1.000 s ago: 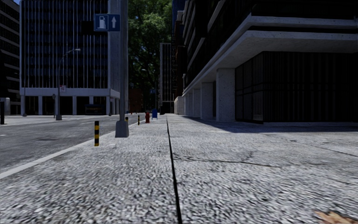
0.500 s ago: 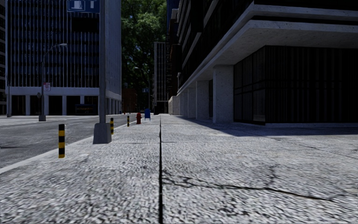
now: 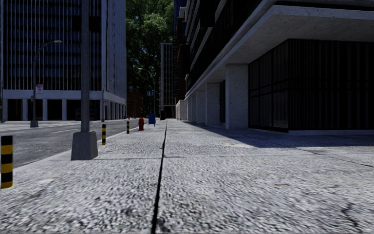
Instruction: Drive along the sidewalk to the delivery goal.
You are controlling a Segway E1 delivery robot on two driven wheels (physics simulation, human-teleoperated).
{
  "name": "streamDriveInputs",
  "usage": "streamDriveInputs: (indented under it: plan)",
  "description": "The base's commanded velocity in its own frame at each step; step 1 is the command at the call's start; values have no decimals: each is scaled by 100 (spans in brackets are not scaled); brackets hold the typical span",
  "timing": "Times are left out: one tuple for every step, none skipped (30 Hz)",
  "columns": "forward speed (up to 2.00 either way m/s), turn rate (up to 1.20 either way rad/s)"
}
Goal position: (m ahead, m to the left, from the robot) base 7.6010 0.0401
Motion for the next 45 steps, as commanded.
streamDriveInputs:
  plan:
    - [200, 0]
    - [200, 0]
    - [200, 0]
    - [200, 0]
    - [200, 0]
    - [200, 0]
    - [200, 0]
    - [200, 0]
    - [200, 0]
    - [200, 0]
    - [200, 0]
    - [200, 0]
    - [200, 0]
    - [200, 0]
    - [200, 0]
    - [200, 0]
    - [200, 0]
    - [200, 0]
    - [200, 0]
    - [200, 0]
    - [200, 0]
    - [200, 0]
    - [200, 0]
    - [200, 0]
    - [200, 0]
    - [200, 0]
    - [200, 0]
    - [200, 0]
    - [200, 0]
    - [200, 0]
    - [200, 0]
    - [200, 0]
    - [200, 0]
    - [200, 0]
    - [200, 0]
    - [200, 0]
    - [200, 0]
    - [200, 0]
    - [200, 0]
    - [200, 0]
    - [200, 0]
    - [200, 0]
    - [200, 0]
    - [200, 0]
    - [200, 0]
